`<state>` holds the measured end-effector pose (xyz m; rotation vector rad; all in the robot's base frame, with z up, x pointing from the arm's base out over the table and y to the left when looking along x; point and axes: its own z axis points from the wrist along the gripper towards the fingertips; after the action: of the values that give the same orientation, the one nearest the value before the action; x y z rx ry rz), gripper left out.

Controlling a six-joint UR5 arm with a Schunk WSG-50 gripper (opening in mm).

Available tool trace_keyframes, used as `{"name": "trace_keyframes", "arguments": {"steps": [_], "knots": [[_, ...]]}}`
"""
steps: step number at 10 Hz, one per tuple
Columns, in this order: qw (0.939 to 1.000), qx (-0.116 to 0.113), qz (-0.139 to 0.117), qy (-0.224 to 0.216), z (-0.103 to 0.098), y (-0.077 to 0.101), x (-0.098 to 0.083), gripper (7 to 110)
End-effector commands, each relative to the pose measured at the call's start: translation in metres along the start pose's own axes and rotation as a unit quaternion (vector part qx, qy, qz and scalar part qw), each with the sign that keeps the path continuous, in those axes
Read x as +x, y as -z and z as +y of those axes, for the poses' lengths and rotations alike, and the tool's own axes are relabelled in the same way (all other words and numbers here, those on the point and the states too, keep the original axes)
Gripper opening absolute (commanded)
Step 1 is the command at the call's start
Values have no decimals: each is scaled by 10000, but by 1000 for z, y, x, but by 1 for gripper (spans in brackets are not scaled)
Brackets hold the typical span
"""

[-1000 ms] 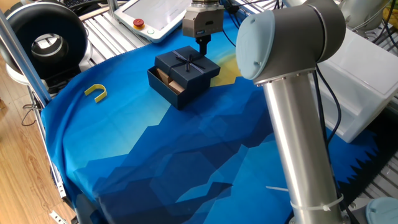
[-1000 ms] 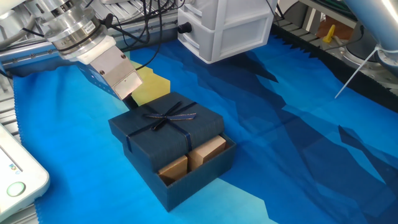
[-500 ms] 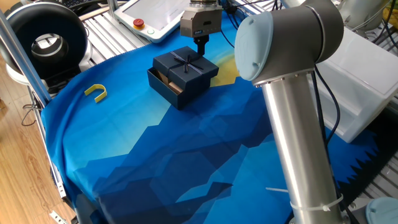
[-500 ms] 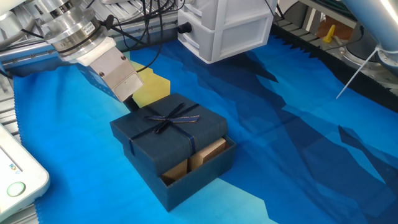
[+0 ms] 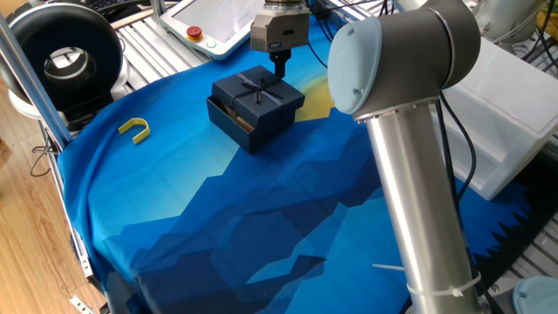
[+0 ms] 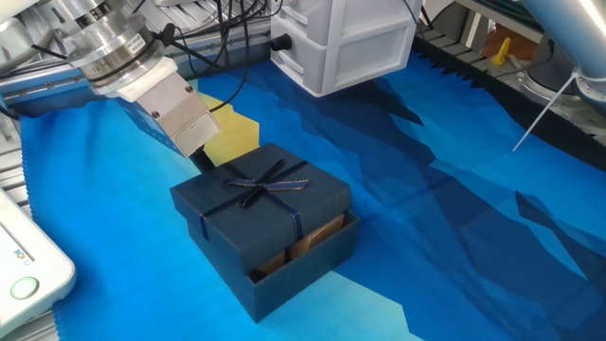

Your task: Slide the outer casing onto the gift box

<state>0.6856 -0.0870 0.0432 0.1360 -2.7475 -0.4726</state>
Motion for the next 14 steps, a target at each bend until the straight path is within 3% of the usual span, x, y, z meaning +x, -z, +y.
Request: {"name": "trace_keyframes", "arguments": {"steps": [1, 5, 14], "knots": [[10000, -74, -13, -25, 10, -1, 0, 7], [9999, -66, -59, -97, 17, -8, -4, 7], [9999, -59, -28, -123, 19, -5, 0, 7]]}}
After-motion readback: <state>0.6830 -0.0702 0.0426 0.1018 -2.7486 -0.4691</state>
